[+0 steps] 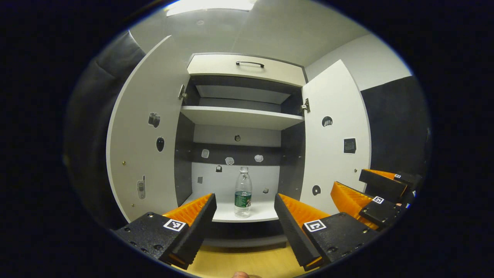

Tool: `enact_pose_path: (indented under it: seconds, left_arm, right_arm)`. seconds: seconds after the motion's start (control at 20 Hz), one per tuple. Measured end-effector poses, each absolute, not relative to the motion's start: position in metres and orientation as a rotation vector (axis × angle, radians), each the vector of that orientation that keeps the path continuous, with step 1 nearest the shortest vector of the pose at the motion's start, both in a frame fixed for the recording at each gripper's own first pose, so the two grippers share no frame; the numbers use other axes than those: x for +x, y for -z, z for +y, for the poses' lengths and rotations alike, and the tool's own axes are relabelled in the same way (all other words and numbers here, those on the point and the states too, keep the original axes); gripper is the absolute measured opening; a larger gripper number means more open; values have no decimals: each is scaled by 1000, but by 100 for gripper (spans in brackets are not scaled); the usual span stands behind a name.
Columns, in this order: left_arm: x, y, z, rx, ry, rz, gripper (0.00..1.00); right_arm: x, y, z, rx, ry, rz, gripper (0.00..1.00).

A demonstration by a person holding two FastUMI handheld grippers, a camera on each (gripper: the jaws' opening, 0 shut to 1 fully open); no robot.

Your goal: Grasp the bottle in the cabinet with the left hand and place it on the coaster, then close the right door with the right hand and the left door with the left hand.

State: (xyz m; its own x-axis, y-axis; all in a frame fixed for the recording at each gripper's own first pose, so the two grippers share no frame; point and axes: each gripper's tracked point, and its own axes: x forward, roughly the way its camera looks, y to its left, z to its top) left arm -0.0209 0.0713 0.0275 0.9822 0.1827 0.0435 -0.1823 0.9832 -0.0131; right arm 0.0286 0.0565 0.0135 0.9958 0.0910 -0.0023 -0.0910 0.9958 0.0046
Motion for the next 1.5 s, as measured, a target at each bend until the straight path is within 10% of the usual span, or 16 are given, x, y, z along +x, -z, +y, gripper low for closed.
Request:
enact_pose_path:
  seconds: [1.5]
  left_arm:
    - [205,26,135,-38,-155,95,95]
  right_arm:
    - [-7,-5,-59,-55,206,35,97]
